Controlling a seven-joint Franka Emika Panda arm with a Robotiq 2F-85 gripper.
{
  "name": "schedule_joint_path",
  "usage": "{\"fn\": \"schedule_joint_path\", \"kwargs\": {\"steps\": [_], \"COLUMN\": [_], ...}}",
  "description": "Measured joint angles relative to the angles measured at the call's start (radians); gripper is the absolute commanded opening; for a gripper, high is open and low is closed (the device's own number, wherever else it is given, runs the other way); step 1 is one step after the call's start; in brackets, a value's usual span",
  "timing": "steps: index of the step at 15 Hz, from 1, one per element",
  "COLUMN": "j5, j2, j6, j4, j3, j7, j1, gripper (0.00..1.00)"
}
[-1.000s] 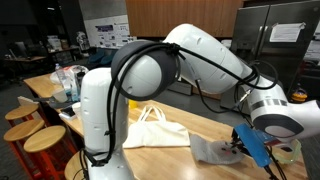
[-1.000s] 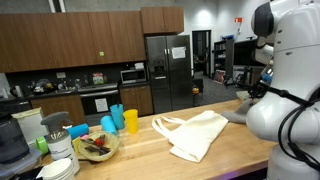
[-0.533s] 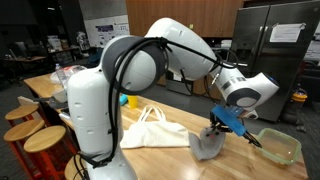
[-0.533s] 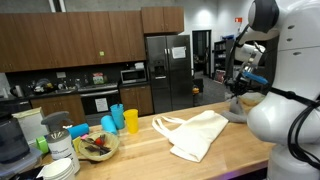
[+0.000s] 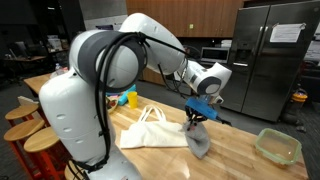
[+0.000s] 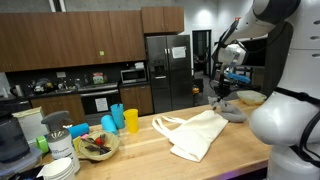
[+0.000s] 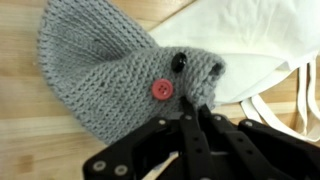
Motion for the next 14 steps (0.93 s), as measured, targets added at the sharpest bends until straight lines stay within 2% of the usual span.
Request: {"fn": "schedule_joint_path", "kwargs": {"steps": [4,10,14], "j5": [-0.043,-0.041,-0.029], "j2": [-0.076,-0.16,-0.195], "j6": [0.002,0.001,0.003], "j4": [-0.055,-0.106,-0.15], "j3": [0.047,0.108,0.121], "j7": [0.055,0.122,0.152], "j1": [0.06,0.153,0.189], "gripper": [0.01,0.01,0.01]}}
